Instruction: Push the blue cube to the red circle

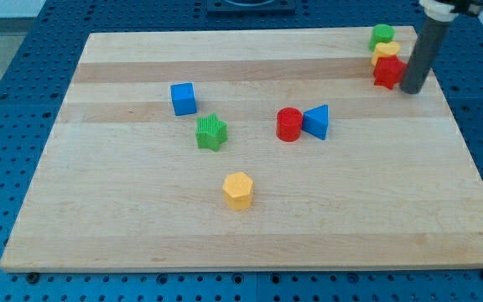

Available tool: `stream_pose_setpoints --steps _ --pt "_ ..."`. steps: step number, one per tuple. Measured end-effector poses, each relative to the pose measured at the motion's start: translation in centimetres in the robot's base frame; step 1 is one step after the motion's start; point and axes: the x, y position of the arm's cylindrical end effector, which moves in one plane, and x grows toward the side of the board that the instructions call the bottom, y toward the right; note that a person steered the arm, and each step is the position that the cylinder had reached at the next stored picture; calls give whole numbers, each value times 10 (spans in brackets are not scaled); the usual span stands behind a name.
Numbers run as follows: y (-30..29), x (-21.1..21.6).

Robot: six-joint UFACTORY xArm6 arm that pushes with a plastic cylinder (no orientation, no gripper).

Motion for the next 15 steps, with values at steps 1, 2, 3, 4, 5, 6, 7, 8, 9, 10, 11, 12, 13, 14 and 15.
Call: stream_pose_setpoints --steps 1,2,3,4,5,6,7,8,9,10,11,12,13,14,15 --pt "1 29" --pt "1 32" --pt "0 32" --pt "-27 33" --pt "-66 33" --pt "-91 33" --pt "-95 32" --pt "-127 9" --pt "-163 -15" --pt "-215 -26" --pt "-274 -41" --pt "-332 -48" --pt "-386 -48" --pt "-422 -39" --pt "-434 -11"
